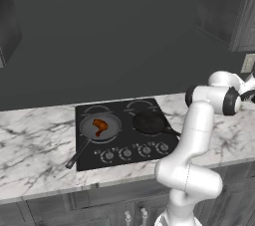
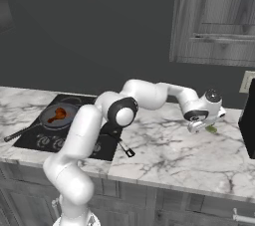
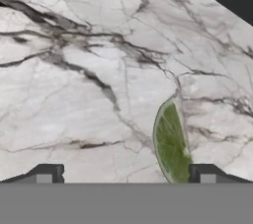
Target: Place both pans onto different burners. Then place the lemon wedge and the chicken drumstick on different pans.
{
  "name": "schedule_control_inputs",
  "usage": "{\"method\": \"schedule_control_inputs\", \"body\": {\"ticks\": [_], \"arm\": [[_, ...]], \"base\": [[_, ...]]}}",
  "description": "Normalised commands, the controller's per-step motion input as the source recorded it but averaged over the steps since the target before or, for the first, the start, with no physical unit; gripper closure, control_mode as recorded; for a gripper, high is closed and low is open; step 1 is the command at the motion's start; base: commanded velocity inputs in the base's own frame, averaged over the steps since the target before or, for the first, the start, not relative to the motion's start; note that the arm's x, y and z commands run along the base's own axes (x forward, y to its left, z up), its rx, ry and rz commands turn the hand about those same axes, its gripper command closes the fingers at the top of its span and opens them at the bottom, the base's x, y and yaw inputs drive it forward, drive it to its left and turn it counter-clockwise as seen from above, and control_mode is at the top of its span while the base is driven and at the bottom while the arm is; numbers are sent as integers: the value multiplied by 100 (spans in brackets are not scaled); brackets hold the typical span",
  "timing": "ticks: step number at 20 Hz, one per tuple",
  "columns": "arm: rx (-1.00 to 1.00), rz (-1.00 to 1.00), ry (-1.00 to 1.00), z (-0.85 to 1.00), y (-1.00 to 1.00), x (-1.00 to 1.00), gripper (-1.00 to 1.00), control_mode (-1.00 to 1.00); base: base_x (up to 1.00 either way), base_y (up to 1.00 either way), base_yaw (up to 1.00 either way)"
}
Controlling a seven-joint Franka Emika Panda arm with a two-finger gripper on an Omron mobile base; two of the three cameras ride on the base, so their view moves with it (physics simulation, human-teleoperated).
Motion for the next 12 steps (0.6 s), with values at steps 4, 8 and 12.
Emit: {"method": "schedule_control_inputs", "body": {"ticks": [4,8,12], "arm": [[0,1,0,-4,-6,16,-100,-100],[0,2,2,-1,-3,11,-100,-100],[0,2,5,0,0,6,-100,-100]], "base": [[0,0,0],[0,0,0],[0,0,0]]}}
